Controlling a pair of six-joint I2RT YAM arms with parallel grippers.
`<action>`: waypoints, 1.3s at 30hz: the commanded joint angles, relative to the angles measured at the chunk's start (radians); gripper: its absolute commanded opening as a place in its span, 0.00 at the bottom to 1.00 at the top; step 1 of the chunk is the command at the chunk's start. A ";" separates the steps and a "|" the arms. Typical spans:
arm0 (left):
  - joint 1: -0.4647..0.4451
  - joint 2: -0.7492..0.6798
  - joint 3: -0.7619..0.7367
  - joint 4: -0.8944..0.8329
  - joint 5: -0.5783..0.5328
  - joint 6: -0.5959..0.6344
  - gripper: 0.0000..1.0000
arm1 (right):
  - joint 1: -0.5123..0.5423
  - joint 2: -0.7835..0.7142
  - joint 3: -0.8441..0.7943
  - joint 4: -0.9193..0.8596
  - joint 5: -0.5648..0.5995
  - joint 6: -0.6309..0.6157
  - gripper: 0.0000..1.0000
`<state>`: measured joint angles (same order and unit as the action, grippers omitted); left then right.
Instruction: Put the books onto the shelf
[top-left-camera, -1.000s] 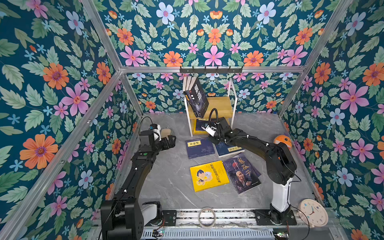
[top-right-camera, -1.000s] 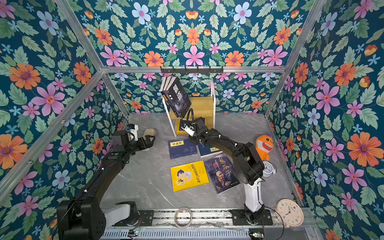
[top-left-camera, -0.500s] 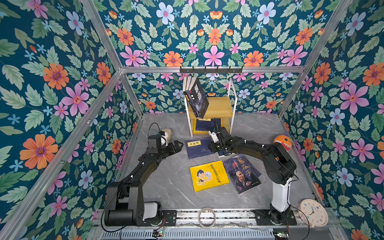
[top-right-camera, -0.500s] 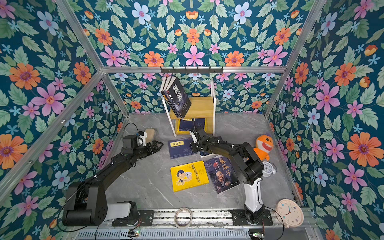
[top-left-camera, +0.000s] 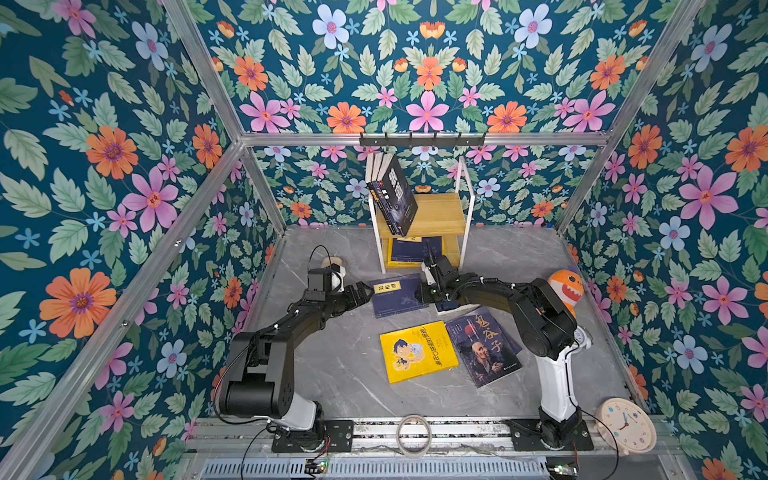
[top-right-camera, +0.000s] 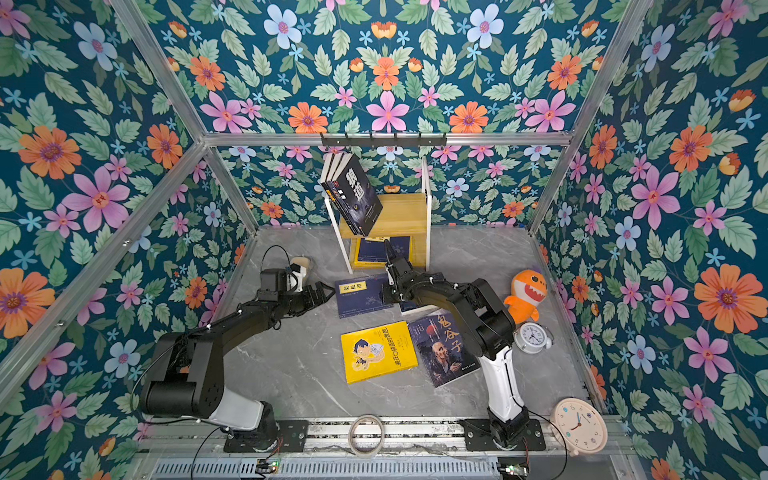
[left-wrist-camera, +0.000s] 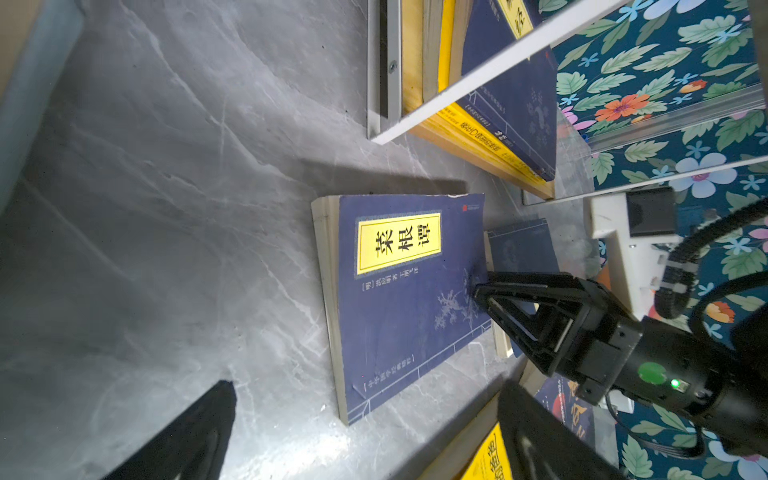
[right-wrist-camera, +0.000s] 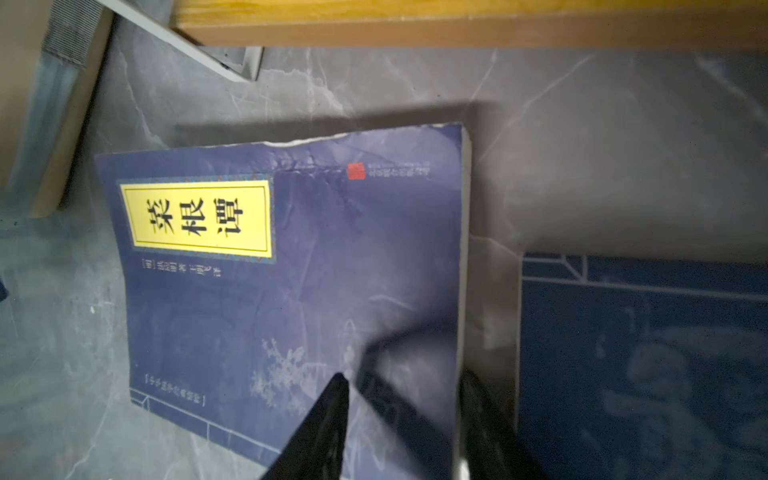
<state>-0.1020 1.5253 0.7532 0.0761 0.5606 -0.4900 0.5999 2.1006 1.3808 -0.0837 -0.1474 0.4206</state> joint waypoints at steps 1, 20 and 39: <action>0.001 0.043 0.030 -0.020 -0.007 0.021 1.00 | 0.009 0.017 0.006 -0.010 -0.026 0.032 0.45; -0.015 0.264 0.108 -0.052 0.036 -0.074 0.76 | 0.080 0.022 -0.054 0.065 -0.022 0.049 0.44; -0.029 0.093 0.084 -0.101 -0.005 -0.122 0.24 | 0.098 -0.026 -0.100 0.073 0.023 0.054 0.44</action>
<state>-0.1291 1.6363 0.8341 -0.0246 0.5446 -0.6209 0.6922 2.0876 1.2991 0.0692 -0.1215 0.4637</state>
